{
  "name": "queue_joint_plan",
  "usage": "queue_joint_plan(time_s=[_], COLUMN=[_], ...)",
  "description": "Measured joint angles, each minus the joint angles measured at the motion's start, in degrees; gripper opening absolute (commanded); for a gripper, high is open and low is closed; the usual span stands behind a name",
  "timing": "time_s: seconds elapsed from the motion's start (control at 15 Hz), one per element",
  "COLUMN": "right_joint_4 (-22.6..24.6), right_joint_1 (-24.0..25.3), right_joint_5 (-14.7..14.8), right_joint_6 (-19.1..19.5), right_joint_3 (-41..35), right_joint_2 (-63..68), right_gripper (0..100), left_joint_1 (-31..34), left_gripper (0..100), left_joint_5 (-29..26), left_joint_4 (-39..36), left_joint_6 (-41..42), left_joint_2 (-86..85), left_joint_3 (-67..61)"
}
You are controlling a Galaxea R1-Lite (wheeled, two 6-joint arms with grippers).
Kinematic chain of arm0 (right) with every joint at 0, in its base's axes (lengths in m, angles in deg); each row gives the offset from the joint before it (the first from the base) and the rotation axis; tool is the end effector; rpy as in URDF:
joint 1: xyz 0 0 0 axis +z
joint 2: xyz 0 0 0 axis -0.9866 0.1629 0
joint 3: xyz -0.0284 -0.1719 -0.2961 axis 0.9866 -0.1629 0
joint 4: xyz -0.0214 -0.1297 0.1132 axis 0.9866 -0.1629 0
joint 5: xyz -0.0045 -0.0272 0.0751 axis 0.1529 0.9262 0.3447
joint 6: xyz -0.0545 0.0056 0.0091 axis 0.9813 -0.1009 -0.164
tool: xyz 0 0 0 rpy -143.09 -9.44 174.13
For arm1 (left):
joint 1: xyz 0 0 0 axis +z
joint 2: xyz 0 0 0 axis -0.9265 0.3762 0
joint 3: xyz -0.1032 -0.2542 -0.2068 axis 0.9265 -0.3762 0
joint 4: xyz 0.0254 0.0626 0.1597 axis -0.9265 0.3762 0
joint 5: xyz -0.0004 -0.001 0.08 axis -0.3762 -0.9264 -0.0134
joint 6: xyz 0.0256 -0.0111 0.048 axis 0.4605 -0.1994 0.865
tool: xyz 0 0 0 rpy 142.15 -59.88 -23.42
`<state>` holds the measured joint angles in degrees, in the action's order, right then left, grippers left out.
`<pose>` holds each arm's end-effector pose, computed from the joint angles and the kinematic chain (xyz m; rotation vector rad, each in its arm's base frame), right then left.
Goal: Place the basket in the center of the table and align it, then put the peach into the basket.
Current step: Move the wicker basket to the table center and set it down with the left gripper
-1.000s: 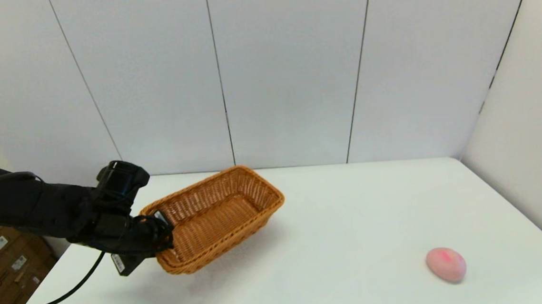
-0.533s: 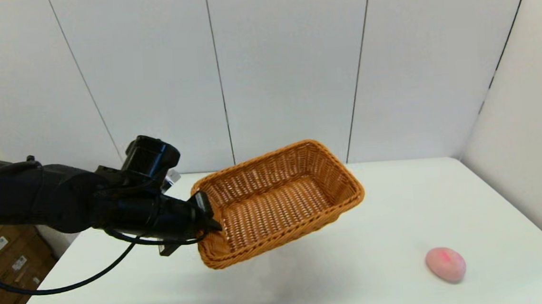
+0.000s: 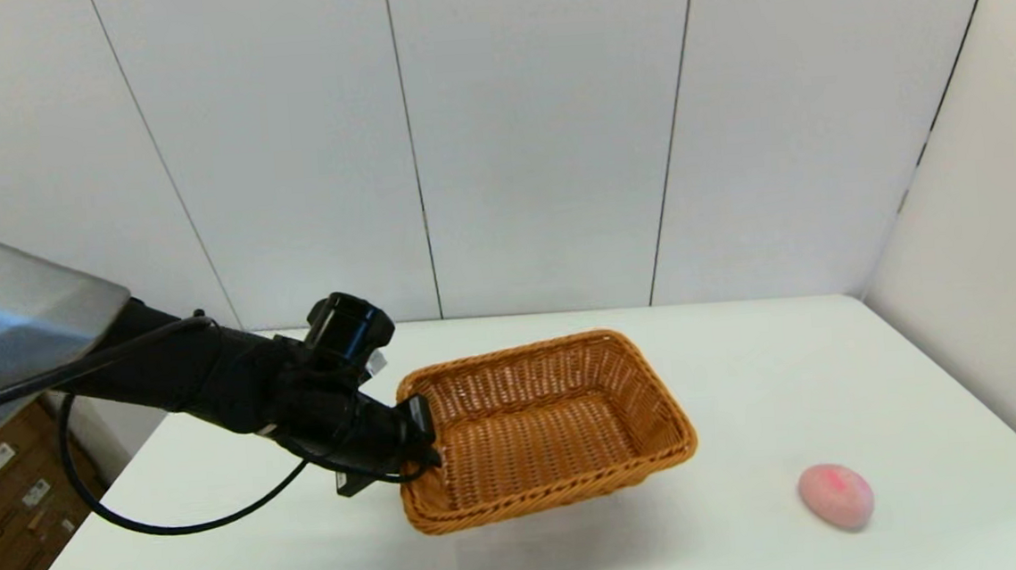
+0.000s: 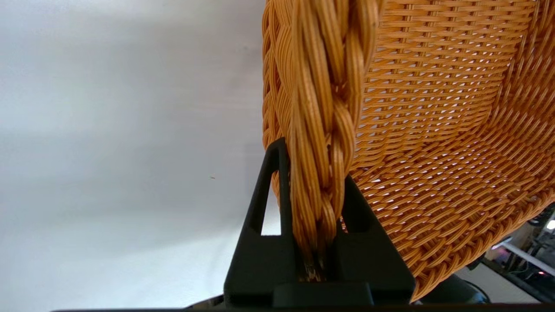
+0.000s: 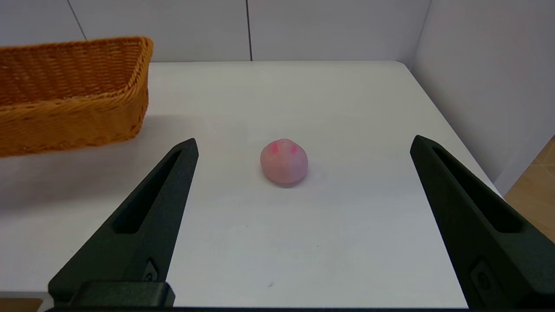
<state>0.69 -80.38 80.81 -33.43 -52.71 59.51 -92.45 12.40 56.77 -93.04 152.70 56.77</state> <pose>-0.0536 -0.0011 0.0756 0.0136 0.0237 -0.0112 0.3235 -0.1664 0.1087 -0.5683 1.2876 -0.2230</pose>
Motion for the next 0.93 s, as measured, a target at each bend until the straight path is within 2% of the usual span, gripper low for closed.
queue_joint_plan(time_s=[0.93], right_joint_4=[-0.02], right_joint_1=[-0.02], right_joint_5=[0.0], right_joint_6=[0.02], right_joint_3=[0.0], right_joint_2=[0.0], right_gripper=[100], left_joint_1=[-6.25], left_gripper=[0], left_joint_5=[-0.72], left_joint_4=[-0.85], left_joint_6=[2.57], left_joint_2=[5.73], left_joint_3=[4.41])
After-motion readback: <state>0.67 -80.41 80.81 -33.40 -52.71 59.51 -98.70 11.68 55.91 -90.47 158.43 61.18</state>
